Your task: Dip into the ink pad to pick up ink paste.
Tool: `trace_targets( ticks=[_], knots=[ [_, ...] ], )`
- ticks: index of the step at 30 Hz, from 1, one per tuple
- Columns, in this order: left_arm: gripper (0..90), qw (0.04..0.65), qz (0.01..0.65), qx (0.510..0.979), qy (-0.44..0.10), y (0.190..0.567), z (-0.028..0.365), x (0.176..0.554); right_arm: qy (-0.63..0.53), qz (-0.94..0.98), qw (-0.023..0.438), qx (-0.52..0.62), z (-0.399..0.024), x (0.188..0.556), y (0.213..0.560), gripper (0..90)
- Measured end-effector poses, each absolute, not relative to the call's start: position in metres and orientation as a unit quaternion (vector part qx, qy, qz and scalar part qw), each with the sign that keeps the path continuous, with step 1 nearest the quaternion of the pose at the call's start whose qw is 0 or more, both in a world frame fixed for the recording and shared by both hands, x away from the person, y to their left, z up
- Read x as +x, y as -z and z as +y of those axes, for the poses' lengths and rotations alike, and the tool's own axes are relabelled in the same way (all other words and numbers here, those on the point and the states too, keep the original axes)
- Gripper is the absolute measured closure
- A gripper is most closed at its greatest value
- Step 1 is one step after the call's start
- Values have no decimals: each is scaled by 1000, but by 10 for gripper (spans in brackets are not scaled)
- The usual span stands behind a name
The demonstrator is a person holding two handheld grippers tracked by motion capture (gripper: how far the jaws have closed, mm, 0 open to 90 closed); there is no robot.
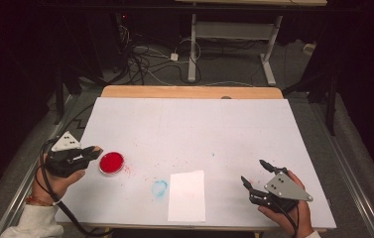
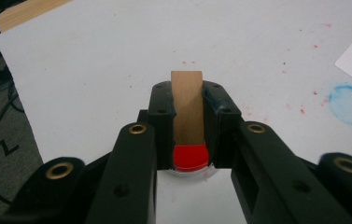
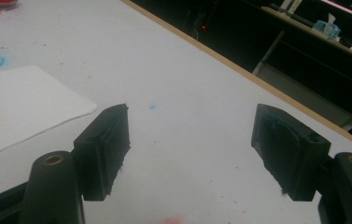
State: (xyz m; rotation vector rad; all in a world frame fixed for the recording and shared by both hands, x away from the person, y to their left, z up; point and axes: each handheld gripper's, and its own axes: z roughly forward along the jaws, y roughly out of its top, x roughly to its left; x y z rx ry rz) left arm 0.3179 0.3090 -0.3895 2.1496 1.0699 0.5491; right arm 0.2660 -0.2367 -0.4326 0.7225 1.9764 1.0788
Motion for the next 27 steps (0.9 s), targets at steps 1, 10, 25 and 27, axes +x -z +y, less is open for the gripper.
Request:
trace_targets(
  ticks=[1,10,25,27],
  knots=[
    [735,335,407,823,-209,388,308,317,-422,774,379,282,-236,267,433,282],
    [735,327,400,830,-211,385,302,317,-422,778,375,277,-234,268,433,280],
    [735,271,408,857,-159,429,290,354,-409,786,374,275,-235,263,437,281],
    [735,268,411,857,-156,432,290,356,-406,787,375,275,-234,263,437,281]
  ],
)
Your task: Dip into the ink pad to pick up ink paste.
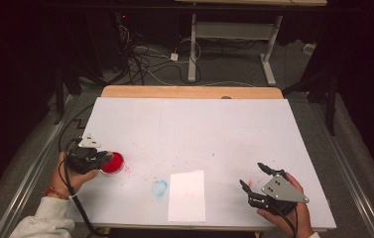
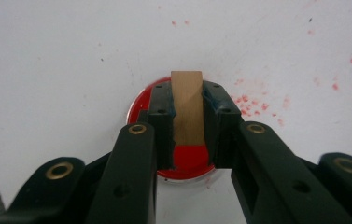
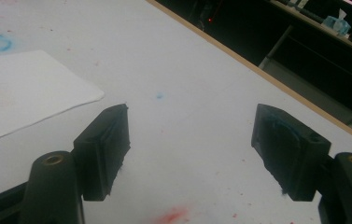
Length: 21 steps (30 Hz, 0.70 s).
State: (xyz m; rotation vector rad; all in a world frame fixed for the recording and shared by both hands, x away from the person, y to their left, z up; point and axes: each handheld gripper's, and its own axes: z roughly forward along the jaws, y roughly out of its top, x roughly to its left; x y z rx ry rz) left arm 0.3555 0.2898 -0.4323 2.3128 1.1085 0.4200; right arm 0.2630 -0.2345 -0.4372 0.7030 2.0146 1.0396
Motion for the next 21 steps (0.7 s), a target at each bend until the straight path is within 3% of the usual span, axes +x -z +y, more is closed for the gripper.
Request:
trace_targets(
  ticks=[8,21],
  knots=[
    [735,238,414,868,-135,450,287,365,-404,790,372,273,-235,263,438,279],
    [736,255,430,858,-115,454,291,368,-403,789,375,273,-235,262,437,276]
  ],
)
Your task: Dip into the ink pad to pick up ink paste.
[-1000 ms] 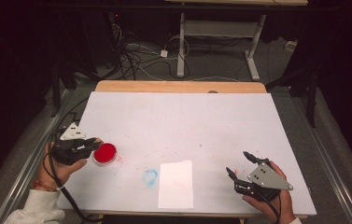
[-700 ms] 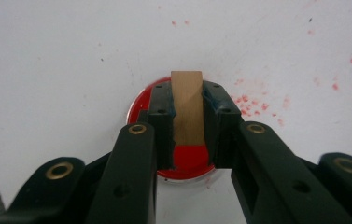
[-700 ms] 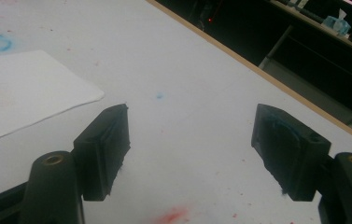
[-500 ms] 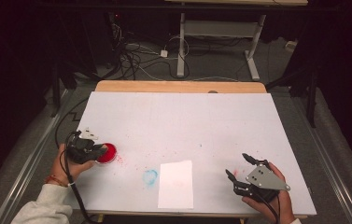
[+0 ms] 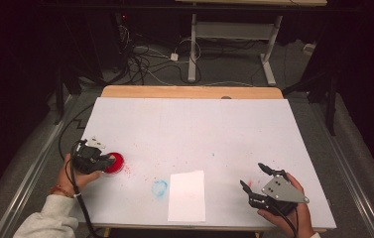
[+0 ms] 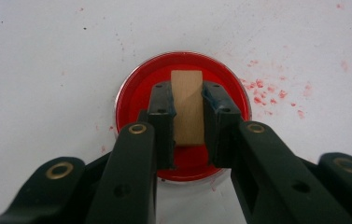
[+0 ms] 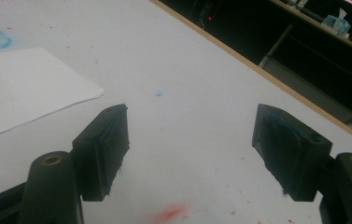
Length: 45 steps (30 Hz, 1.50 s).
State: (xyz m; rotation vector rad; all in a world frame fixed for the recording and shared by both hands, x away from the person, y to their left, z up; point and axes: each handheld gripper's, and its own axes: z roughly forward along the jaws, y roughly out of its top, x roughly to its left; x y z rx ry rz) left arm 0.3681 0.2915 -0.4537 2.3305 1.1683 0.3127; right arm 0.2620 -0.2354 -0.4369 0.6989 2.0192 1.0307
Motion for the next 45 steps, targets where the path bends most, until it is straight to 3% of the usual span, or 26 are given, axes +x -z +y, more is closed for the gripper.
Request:
trace_targets(
  ticks=[39,45],
  knots=[
    [735,247,434,854,-147,453,287,362,-403,786,380,274,-238,262,436,281],
    [735,287,430,840,-164,431,294,353,-407,781,383,278,-241,262,434,282]
  ],
)
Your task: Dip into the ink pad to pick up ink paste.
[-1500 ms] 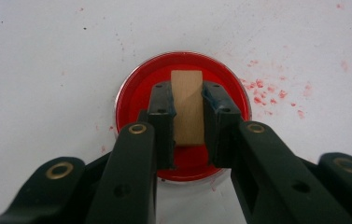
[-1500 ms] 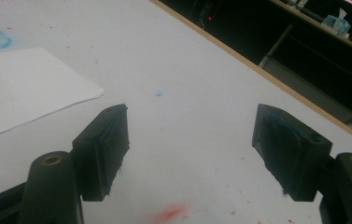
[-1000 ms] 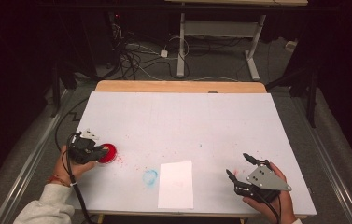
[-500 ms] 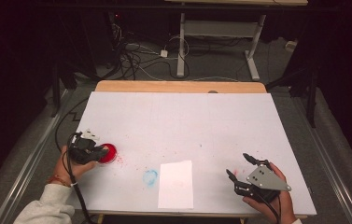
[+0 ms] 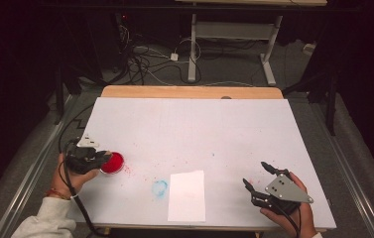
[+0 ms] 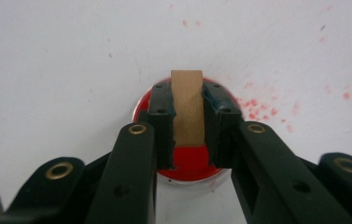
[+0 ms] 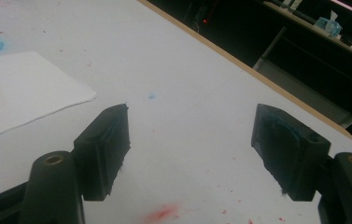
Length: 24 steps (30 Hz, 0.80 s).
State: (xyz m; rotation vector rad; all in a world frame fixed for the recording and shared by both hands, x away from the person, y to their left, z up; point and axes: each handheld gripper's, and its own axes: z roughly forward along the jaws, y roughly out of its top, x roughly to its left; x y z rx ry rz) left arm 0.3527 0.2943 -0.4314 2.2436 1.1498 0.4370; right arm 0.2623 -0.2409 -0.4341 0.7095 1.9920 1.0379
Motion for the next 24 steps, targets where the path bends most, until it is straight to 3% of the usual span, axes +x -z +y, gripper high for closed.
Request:
trace_targets(
  ticks=[13,24],
  knots=[
    [735,335,404,826,-207,382,298,322,-405,783,382,276,-239,262,434,283],
    [735,331,397,830,-210,381,292,321,-404,785,380,275,-239,262,435,282]
  ],
)
